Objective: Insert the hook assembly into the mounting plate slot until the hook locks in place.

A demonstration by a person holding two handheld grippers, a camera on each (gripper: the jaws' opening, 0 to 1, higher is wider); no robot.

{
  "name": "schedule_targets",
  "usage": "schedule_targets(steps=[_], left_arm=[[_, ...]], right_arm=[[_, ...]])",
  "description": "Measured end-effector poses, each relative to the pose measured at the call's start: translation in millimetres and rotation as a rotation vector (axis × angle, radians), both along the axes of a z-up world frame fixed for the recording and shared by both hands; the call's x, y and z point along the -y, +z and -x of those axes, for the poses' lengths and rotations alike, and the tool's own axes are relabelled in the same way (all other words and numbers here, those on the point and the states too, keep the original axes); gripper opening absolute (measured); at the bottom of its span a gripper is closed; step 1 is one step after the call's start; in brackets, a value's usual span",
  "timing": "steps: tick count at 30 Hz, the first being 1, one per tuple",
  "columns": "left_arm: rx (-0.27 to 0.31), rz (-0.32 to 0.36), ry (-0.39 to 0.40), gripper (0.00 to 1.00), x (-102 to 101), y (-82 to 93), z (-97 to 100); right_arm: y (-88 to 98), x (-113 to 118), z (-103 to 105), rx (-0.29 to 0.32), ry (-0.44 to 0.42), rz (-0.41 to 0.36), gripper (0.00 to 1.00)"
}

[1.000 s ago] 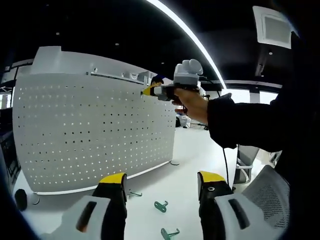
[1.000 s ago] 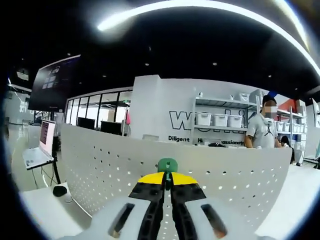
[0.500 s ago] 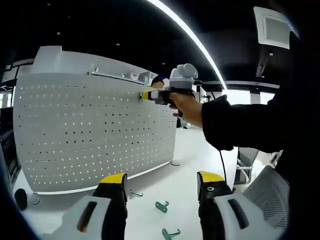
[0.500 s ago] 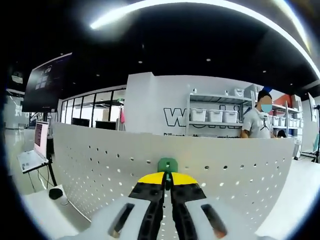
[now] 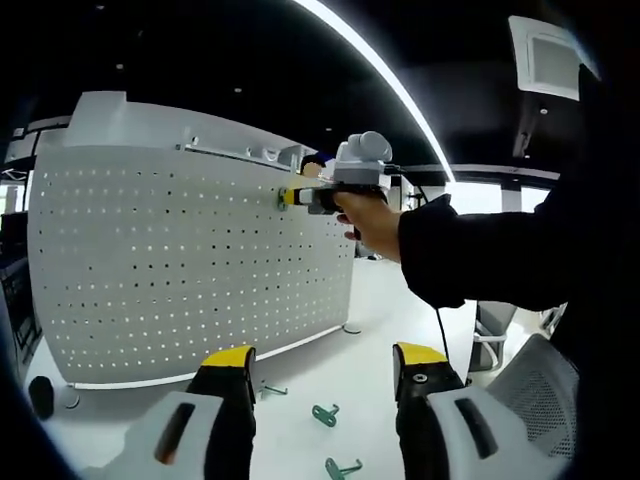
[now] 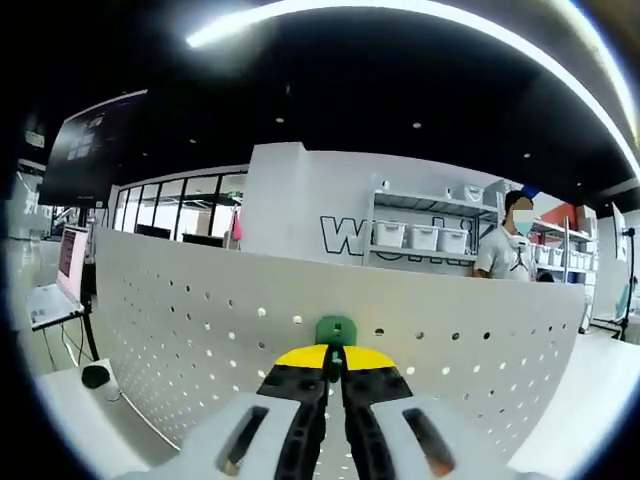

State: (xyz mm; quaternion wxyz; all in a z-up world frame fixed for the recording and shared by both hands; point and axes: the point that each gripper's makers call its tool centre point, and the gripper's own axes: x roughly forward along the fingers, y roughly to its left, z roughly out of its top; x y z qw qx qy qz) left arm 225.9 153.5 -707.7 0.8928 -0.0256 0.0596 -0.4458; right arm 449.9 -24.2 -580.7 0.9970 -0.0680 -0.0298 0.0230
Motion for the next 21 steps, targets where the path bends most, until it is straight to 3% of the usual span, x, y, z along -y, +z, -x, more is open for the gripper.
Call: schedule_targets(steps=[11,21], left_arm=[[0.001,-0.001,0.0,0.57,0.5,-0.1,0.5],[0.001,-0.009,-0.005,0.56,1.6,-1.7,1.0]], right_arm=[[-7.1,-1.3,0.5,-0.017,0.019,0.004,0.06],[-27.4,4.7,13.4,-0.046,0.025,0.001,0.08]])
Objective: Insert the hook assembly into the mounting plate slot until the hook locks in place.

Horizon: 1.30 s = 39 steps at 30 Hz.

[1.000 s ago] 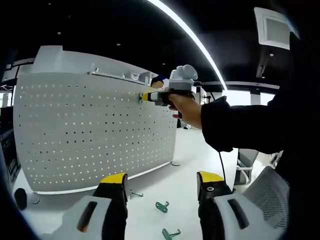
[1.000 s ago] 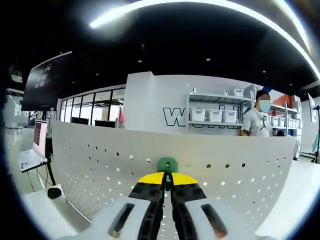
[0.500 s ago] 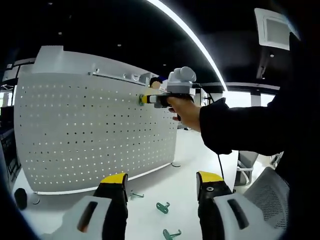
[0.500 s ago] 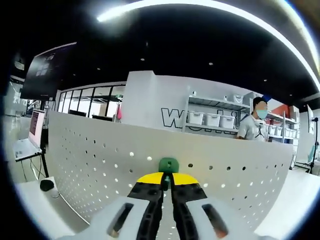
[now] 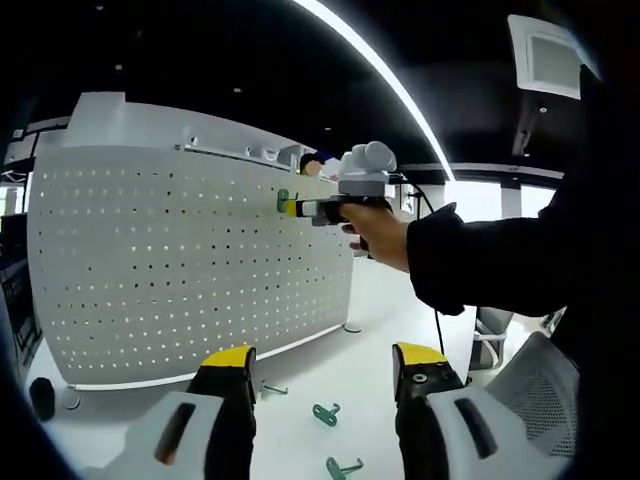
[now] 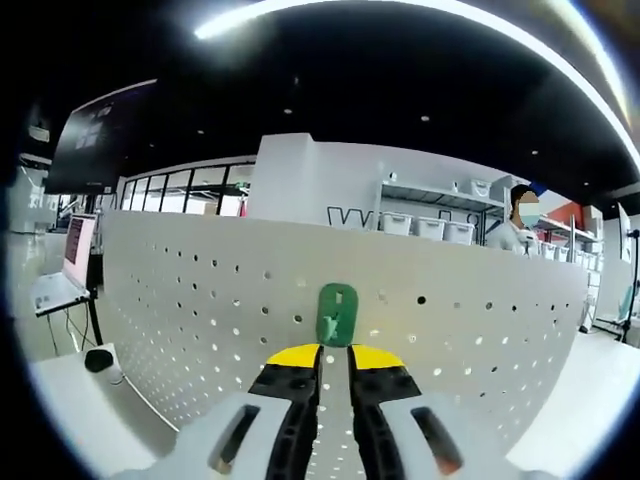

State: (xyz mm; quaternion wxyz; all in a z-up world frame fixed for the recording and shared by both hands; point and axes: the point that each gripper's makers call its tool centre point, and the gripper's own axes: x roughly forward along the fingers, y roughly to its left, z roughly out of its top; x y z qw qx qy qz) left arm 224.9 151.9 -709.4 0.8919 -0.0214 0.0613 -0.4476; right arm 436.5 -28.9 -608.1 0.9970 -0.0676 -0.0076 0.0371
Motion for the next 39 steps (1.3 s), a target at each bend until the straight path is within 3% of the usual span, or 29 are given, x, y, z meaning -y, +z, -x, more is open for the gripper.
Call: schedule_targets(steps=[10,30,34,39], left_arm=[[0.0,-0.014,-0.004,0.56,1.4,-2.3,0.9],[0.009,-0.05,-0.006,0.54,3.4,-6.6,2.4],[0.008,-0.057,-0.008,0.54,4.3,-8.0,2.8],[0.008,-0.063,-0.005,0.54,3.9,-9.1,2.4]], right_arm=[[-28.8,12.7,19.9,-0.046,-0.005,-0.008,0.09],[-116.2,15.8,84.5,-0.202,0.025,-0.036,0.1],[-124.6,13.6,94.1,-0.219,0.032,-0.036,0.1],[-121.0,7.9,109.1,-0.206,0.049,-0.047,0.1]])
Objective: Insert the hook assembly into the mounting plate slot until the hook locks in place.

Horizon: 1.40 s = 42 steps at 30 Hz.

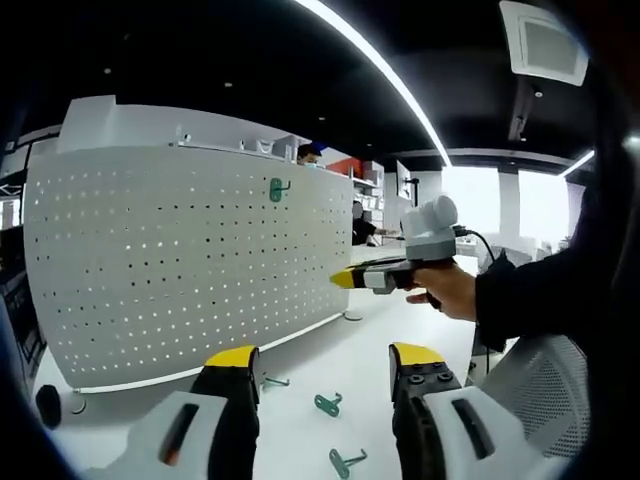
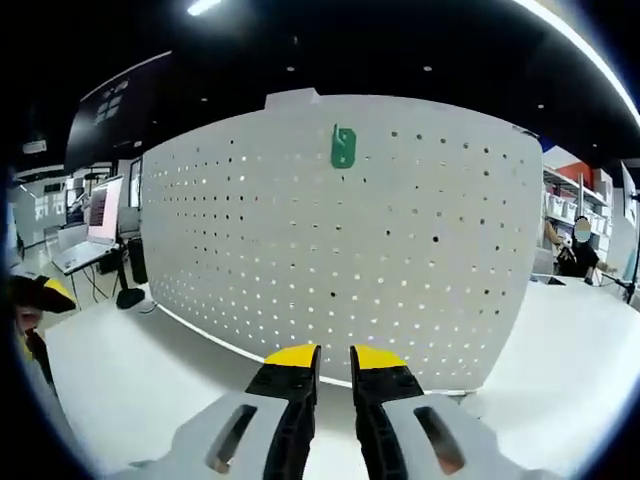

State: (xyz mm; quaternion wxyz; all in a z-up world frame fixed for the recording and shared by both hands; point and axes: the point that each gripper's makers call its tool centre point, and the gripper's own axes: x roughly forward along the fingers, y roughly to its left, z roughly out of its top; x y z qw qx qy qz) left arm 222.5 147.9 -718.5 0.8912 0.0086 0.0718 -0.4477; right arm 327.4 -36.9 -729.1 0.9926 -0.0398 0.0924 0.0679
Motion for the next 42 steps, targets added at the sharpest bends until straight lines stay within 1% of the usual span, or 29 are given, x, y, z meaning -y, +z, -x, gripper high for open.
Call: schedule_targets(steps=[2,4,9,11,18,23,29,31,36,38,39,42], left_arm=[[0.001,-0.001,0.0,0.54,0.0,-0.1,0.0],[0.0,-0.003,-0.002,0.54,0.5,-0.6,0.3],[-0.001,-0.011,-0.01,0.53,2.6,-2.3,1.9],[0.0,-0.017,-0.012,0.53,2.9,-3.2,2.3],[-0.006,-0.031,-0.014,0.52,5.1,-7.0,3.4],[-0.011,-0.083,-0.044,0.52,19.2,-14.2,6.9],[-0.014,-0.153,-0.065,0.49,34.9,-23.7,2.0],[-0.017,-0.19,-0.079,0.48,42.1,-30.3,-0.5],[-0.036,-0.242,-0.108,0.47,58.0,-45.9,-7.2],[-0.055,-0.263,-0.12,0.47,63.9,-55.4,-10.8],[-0.071,-0.285,-0.125,0.47,66.0,-63.7,-14.0],[-0.111,-0.312,-0.131,0.46,70.3,-79.6,-21.6]], right_arm=[[-1.6,-4.4,6.1,0.003,0.013,0.005,0.1],[-4.3,-7.3,9.4,-0.007,0.024,0.0,0.1],[-1.9,-19.3,14.3,-0.002,0.058,0.011,0.1],[-4.7,-24.7,16.4,-0.01,0.076,0.021,0.11],[-1.2,-23.7,17.5,0.001,0.079,0.02,0.11],[6.0,-21.4,19.2,0.025,0.073,0.019,0.11],[11.1,-19.7,19.6,0.047,0.071,0.03,0.11],[13.7,-18.8,20.1,0.058,0.07,0.039,0.11],[21.5,-15.9,20.9,0.086,0.066,0.041,0.11],[25.5,-14.7,21.9,0.098,0.065,0.038,0.11],[28.1,-14.4,22.5,0.107,0.065,0.035,0.11],[37.9,-14.8,24.4,0.135,0.069,0.016,0.12]])
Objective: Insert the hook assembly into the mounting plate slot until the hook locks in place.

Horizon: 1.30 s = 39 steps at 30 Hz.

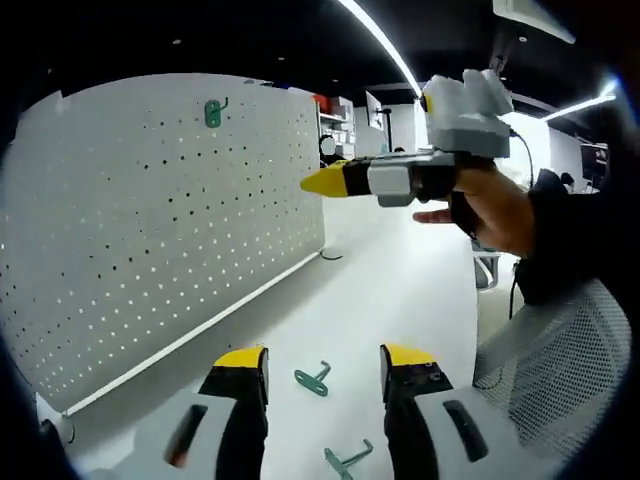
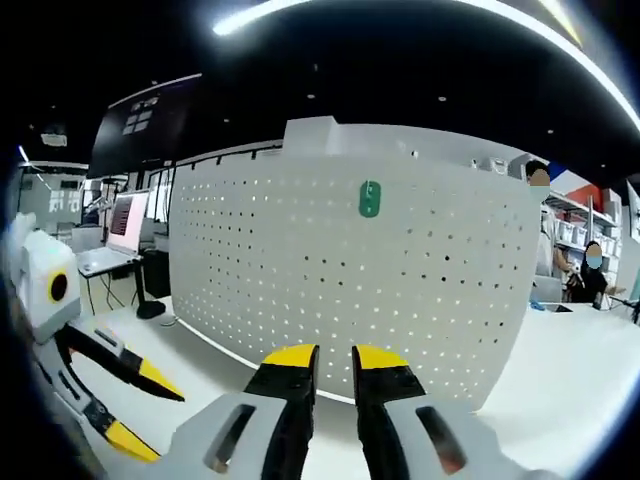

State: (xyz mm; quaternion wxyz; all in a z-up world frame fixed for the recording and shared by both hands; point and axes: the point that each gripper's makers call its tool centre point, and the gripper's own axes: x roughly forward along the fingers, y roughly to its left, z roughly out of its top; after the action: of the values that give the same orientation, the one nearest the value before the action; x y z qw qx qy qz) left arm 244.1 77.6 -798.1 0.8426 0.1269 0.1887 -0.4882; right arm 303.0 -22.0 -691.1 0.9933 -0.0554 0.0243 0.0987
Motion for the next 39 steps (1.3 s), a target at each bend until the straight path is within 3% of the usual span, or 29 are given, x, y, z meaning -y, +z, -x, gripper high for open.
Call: schedule_targets(steps=[6,15,23,31,39], left_arm=[[-0.047,-0.04,-0.004,0.45,9.3,-22.9,-13.7],[-0.078,-0.11,-0.013,0.44,16.9,-51.1,-23.1],[-0.103,-0.162,-0.005,0.41,15.2,-68.9,-29.1],[-0.109,-0.206,-0.025,0.4,24.2,-83.4,-28.7],[-0.084,-0.246,-0.006,0.34,13.9,-86.4,-39.9]], right_arm=[[25.8,4.1,5.9,0.037,0.017,-0.043,0.18],[57.0,9.6,25.6,0.059,0.047,-0.039,0.25],[89.4,16.2,50.2,0.129,0.048,-0.025,0.3],[84.8,25.4,58.0,0.128,0.025,-0.035,0.3],[80.9,26.5,58.9,0.121,0.021,-0.041,0.3]])
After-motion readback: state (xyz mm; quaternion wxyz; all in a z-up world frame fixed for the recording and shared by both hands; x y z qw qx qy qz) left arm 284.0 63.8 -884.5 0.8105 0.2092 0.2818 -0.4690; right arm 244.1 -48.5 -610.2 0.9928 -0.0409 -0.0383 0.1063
